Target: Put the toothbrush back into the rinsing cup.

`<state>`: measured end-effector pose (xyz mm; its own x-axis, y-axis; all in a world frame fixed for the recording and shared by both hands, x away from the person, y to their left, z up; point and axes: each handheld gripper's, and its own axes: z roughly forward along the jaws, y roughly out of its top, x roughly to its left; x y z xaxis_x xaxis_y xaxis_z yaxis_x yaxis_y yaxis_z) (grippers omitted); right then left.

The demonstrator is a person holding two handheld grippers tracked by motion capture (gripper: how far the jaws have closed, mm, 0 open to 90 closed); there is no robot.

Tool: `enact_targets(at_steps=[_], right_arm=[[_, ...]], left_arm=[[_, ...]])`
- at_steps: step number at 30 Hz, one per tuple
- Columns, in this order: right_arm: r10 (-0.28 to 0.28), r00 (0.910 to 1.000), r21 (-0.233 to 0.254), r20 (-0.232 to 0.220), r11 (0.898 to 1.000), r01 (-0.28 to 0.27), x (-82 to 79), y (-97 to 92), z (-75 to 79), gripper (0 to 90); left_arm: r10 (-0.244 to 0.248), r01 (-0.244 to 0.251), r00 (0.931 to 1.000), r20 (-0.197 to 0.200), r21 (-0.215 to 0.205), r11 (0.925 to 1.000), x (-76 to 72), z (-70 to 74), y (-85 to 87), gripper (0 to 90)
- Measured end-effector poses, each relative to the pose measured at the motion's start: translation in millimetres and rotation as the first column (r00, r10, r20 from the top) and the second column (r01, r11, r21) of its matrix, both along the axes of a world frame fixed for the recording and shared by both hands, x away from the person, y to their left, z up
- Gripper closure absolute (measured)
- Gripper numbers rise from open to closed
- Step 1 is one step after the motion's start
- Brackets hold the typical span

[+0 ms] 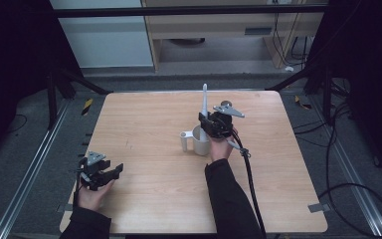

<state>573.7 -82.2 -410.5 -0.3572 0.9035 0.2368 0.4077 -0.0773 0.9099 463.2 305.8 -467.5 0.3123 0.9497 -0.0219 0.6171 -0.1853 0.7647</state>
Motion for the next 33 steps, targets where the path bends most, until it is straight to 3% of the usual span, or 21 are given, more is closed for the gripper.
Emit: enact_targets(at_steps=[8,18,33], right_arm=[[0.001,0.9990,-0.046,-0.045,0.999,-0.003,0.3,-1.5,-3.1,66.9],[0.007,0.9960,-0.066,-0.089,0.998,-0.013,0.2,-7.8,-13.1,66.7],[0.010,0.9957,-0.082,-0.092,0.996,-0.017,-0.2,-13.0,-14.2,64.1]], left_arm=[[0.000,0.000,1.0000,0.000,0.001,1.0000,-0.1,0.1,-0.3,44.0],[-0.004,0.004,1.0000,-0.003,0.006,1.0000,0.0,-0.1,-0.3,44.0],[-0.005,0.005,1.0000,-0.003,0.006,1.0000,-0.1,-0.1,-0.4,43.9]])
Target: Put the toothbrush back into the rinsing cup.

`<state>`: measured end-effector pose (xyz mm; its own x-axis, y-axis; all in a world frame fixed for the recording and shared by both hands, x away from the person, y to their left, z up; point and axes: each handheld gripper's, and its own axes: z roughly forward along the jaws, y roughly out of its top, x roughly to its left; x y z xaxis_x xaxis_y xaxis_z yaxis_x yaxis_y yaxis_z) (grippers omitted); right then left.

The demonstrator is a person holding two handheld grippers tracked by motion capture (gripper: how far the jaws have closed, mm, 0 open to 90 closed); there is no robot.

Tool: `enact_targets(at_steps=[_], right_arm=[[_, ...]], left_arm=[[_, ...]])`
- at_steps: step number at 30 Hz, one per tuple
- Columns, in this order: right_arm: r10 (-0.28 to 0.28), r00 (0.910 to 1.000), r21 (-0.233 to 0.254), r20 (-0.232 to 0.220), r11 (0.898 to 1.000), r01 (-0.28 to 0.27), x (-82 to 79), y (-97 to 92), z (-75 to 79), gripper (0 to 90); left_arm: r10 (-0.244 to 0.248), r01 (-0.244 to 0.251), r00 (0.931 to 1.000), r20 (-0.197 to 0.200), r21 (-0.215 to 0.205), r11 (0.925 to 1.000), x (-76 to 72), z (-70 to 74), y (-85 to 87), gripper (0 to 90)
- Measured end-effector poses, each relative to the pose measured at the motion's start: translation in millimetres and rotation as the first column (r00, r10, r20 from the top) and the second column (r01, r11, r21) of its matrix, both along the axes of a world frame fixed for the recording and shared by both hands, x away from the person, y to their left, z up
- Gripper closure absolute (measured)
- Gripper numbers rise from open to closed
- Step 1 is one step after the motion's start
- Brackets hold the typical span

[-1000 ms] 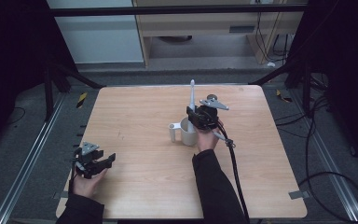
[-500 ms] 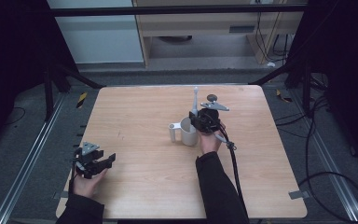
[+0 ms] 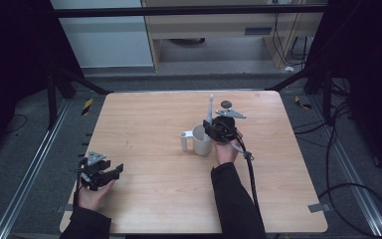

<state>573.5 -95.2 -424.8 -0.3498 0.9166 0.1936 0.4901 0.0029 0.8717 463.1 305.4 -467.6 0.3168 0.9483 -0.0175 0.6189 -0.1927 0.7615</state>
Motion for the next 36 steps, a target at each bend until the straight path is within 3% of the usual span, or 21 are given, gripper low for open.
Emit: enact_targets(at_steps=[13,24,30,31,36], right_arm=[[0.011,0.9999,-0.030,0.013,0.999,-0.011,-5.2,-2.2,3.2,58.8],[0.048,0.9959,-0.037,0.076,0.998,-0.045,-29.6,-12.8,18.7,53.9],[0.068,0.9939,-0.075,0.087,0.995,-0.062,-52.2,-30.5,24.8,42.4],[0.071,0.9936,-0.094,0.088,0.994,-0.063,-61.2,-36.7,25.8,33.7],[0.084,0.9926,-0.149,0.088,0.986,-0.070,-79.9,-53.0,25.9,21.4]], left_arm=[[0.001,-0.001,1.0000,-0.001,-0.001,1.0000,-0.1,0.1,0.2,43.9],[0.003,-0.003,1.0000,0.002,-0.005,1.0000,-0.4,0.2,-0.1,43.9],[0.001,-0.001,1.0000,0.000,0.002,1.0000,-0.5,0.1,-0.6,43.8],[0.002,-0.002,1.0000,0.001,0.001,1.0000,-0.7,0.1,-0.8,43.6],[-0.002,0.002,1.0000,0.003,0.008,1.0000,-1.3,-0.6,-2.1,42.9]])
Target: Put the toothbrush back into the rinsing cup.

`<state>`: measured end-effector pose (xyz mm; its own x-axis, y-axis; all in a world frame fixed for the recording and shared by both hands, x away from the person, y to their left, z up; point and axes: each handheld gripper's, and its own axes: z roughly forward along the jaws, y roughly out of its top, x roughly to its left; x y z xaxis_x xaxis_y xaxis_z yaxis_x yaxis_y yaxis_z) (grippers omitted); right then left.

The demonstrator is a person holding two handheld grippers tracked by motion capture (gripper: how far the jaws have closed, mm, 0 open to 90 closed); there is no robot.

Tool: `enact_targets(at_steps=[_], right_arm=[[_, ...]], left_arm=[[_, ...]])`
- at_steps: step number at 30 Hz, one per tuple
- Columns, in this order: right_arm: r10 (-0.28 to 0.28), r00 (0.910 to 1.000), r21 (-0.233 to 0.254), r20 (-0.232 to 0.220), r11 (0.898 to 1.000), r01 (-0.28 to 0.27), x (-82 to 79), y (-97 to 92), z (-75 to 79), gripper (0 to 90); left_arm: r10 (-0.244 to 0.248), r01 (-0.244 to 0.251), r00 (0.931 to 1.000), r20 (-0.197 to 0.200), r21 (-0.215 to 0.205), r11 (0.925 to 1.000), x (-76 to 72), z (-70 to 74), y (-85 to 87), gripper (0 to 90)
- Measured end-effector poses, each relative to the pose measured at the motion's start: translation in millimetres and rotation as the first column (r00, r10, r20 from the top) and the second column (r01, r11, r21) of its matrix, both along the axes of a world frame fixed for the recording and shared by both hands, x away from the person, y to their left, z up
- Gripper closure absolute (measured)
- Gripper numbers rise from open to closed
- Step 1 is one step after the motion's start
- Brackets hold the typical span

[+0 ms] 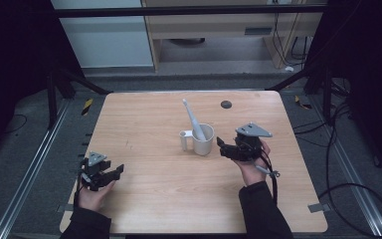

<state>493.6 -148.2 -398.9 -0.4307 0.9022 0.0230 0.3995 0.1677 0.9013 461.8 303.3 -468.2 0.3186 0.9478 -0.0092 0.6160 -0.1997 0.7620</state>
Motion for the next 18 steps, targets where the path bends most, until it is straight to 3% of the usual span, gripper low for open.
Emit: enact_targets(at_steps=[4,9,14,18], right_arm=[[0.017,0.9996,-0.019,-0.020,1.000,-0.018,-16.0,-16.2,-5.0,18.9],[0.004,0.9984,-0.060,-0.056,0.998,-0.007,-31.7,-36.8,-21.5,17.4],[-0.022,0.9942,-0.075,-0.106,0.997,0.014,-40.9,-54.7,-41.1,15.5],[-0.032,0.9932,-0.095,-0.112,0.995,0.021,-45.2,-63.7,-51.2,14.4]], left_arm=[[-0.005,0.005,1.0000,0.000,0.007,1.0000,-0.1,-0.9,-0.3,41.9],[-0.011,0.011,0.9999,0.001,0.019,0.9998,0.2,-2.3,-1.5,40.2],[-0.012,0.012,0.9999,0.005,0.032,0.9994,0.6,-3.4,-2.0,37.5],[-0.017,0.016,0.9998,0.011,0.047,0.9988,0.7,-4.5,-2.9,35.4]])
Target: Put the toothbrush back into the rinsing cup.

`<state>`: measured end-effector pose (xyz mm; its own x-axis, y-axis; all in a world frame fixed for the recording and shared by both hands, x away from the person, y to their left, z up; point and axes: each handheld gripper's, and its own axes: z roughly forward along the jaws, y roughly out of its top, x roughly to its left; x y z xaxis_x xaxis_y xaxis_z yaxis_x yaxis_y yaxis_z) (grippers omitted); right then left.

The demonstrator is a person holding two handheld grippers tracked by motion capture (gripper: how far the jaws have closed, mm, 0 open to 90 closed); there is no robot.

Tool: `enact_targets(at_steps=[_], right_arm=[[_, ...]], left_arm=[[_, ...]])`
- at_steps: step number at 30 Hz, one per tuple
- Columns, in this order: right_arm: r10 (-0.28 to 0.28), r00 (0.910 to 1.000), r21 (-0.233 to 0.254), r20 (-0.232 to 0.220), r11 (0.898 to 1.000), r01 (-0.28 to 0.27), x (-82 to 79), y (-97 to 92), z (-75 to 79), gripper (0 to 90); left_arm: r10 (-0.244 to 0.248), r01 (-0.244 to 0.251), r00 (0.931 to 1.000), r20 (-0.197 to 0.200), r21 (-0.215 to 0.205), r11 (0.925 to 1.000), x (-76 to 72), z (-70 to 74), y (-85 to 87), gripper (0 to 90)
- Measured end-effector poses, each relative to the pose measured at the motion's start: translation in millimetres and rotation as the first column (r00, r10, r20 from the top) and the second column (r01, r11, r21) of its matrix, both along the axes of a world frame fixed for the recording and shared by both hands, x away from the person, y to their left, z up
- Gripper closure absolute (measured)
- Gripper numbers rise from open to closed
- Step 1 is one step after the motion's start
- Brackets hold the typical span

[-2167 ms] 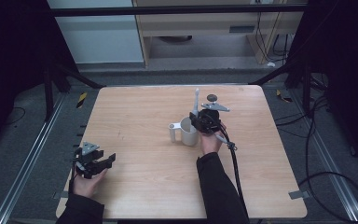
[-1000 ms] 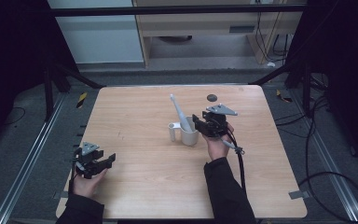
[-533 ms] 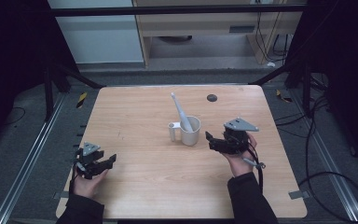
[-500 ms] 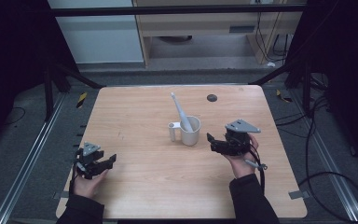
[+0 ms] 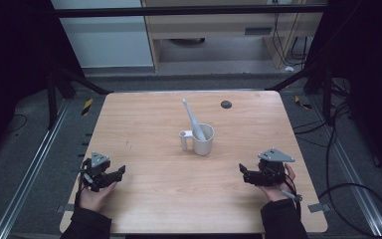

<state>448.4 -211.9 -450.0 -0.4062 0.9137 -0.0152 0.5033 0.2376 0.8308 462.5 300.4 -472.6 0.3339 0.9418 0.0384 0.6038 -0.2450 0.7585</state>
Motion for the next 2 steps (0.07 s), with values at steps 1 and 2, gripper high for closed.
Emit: enact_targets(at_steps=[1,2], right_arm=[[-0.003,1.0000,-0.008,-0.003,1.000,0.003,-0.8,-1.9,-2.4,13.9],[-0.007,0.9999,-0.020,-0.007,1.000,0.007,-1.1,-4.1,-4.6,13.4]], left_arm=[[0.000,0.000,1.0000,-0.001,0.001,1.0000,0.2,-0.3,0.2,34.9],[0.000,0.000,1.0000,-0.001,0.001,1.0000,0.2,-0.3,0.2,34.6]])
